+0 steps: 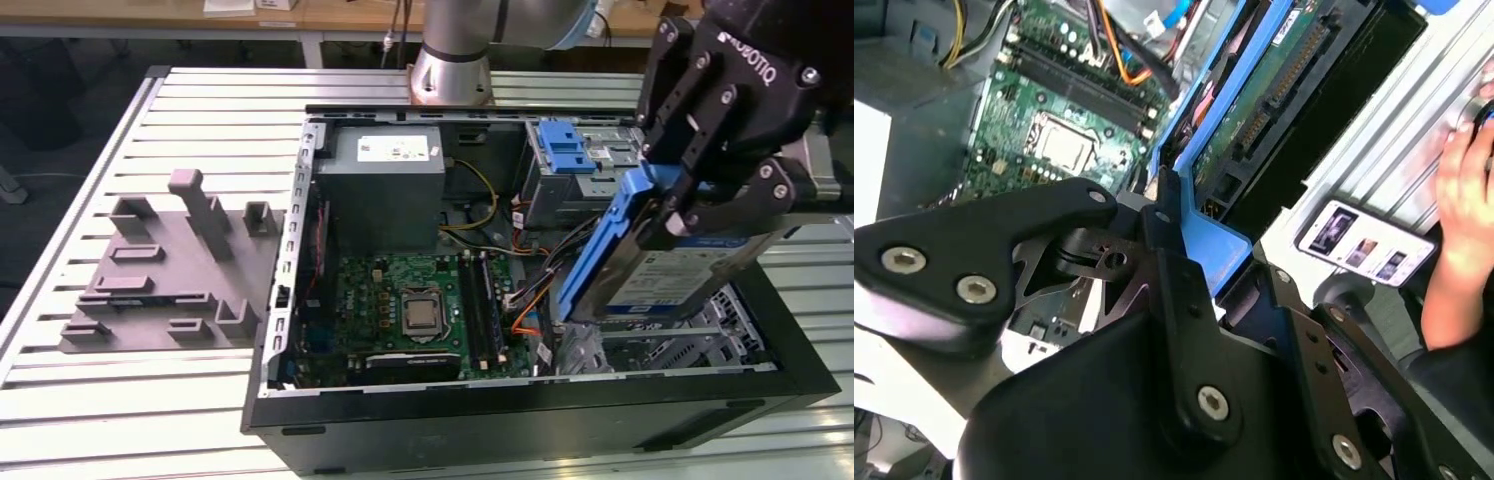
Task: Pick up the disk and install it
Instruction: 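Insert the disk into the insertion slot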
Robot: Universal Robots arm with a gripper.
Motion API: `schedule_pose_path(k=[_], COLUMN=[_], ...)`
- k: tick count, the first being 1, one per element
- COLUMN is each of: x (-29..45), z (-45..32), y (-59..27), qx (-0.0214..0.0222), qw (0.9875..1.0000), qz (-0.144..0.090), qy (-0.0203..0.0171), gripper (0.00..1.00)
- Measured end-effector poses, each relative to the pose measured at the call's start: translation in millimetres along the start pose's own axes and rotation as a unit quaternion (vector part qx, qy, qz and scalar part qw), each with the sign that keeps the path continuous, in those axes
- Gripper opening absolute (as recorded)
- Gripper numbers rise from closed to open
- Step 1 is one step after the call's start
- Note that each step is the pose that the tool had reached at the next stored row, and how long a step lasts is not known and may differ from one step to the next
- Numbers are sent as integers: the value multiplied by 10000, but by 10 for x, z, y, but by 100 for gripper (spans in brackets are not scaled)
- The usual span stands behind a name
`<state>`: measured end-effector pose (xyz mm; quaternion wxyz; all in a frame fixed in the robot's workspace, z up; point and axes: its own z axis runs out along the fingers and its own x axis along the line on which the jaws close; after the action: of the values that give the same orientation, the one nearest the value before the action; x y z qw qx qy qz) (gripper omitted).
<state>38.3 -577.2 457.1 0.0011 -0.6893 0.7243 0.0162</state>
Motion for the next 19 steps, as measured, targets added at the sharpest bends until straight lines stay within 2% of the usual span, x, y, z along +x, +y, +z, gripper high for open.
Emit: schedule_pose_path(k=[4, 10, 15, 19], x=[-6, -20, -51, -53], z=[15, 43, 72, 93], y=[-123, -233, -263, -284], qx=[0, 0, 0, -4], qw=[10000, 10000, 10000, 9998], qz=[-1, -3, -39, -176], qy=[1, 0, 1, 4], gripper=[36, 36, 36, 36])
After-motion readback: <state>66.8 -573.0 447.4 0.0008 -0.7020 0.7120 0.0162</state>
